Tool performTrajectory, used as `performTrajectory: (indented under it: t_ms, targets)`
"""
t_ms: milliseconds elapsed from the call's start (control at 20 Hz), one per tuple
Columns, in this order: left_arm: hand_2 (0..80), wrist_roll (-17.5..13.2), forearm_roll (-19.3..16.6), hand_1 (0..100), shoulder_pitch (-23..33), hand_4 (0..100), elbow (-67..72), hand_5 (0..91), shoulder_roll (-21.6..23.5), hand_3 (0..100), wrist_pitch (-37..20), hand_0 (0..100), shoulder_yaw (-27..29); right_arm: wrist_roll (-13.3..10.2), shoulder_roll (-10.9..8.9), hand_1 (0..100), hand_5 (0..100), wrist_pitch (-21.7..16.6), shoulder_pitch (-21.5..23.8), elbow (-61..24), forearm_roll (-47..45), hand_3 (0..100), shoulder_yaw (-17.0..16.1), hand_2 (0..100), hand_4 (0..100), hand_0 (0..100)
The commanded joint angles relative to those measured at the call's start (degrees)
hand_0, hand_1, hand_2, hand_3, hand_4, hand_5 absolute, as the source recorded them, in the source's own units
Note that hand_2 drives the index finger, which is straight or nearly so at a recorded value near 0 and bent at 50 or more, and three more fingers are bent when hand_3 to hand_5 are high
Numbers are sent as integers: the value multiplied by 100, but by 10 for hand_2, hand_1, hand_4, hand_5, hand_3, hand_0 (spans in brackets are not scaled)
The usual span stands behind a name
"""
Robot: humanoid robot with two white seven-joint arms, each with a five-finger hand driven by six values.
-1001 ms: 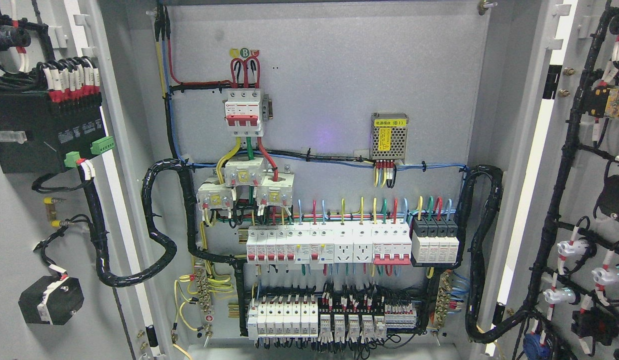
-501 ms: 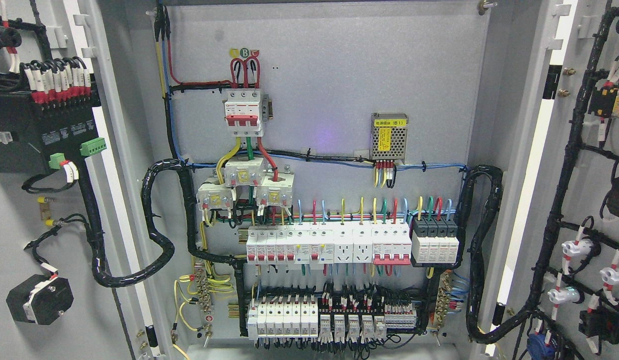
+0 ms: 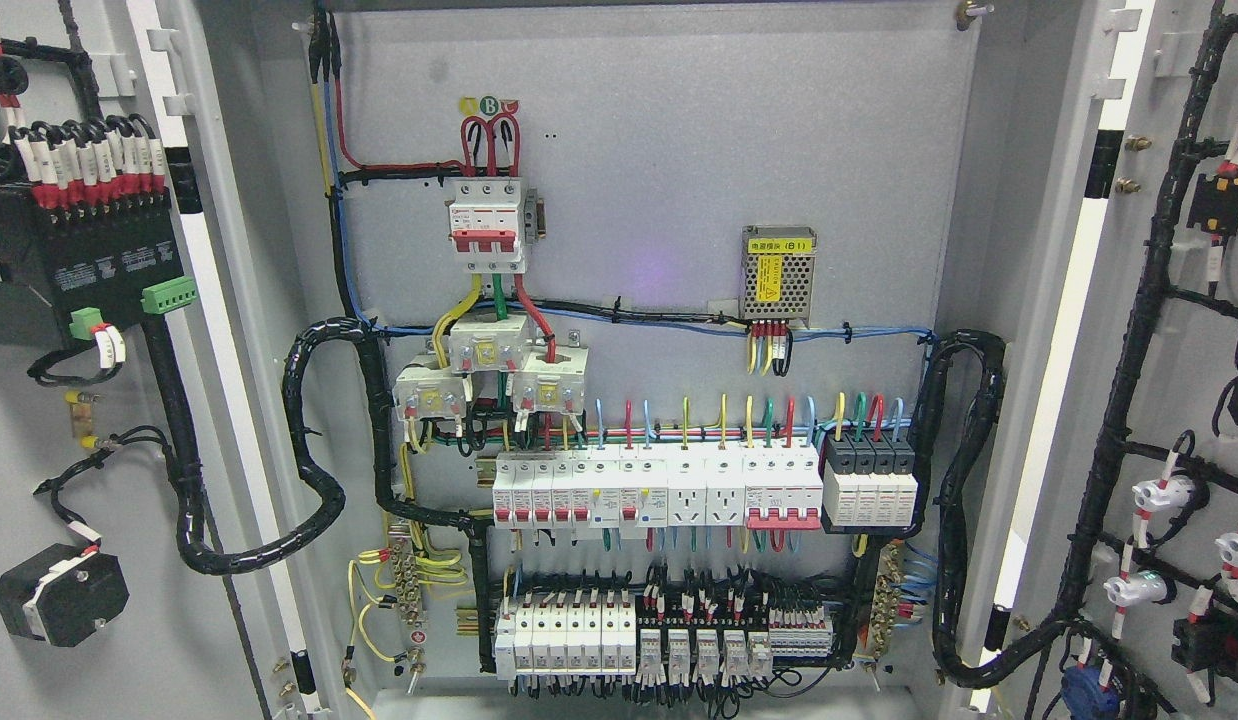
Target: Open door with both hands
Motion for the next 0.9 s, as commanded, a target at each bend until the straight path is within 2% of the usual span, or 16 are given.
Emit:
performTrajectory:
  t_ms: [0, 401, 701, 851]
  targets:
    - [0, 8, 26, 0, -144, 42, 529, 0, 179, 0, -105, 0, 332, 437, -11, 0, 0, 8, -75, 130, -296, 0, -88, 0, 0, 0]
    - [0, 8, -9, 0, -680, 42, 1126, 0, 320, 0, 782, 0, 534, 455, -11, 0, 0, 17, -154, 296, -314, 0, -88, 0, 0, 0]
    - [0, 8, -53, 0, -1050, 42, 1574, 0, 416, 0, 950, 0, 525, 482, -20, 0, 0, 17, -303, 498, -323, 0, -105, 0, 0, 0]
    - [0, 8, -53, 0, -1164, 42, 1698, 0, 504, 0, 968, 0, 551, 473, -11, 0, 0, 17, -365, 569, -323, 0, -289, 0, 0, 0]
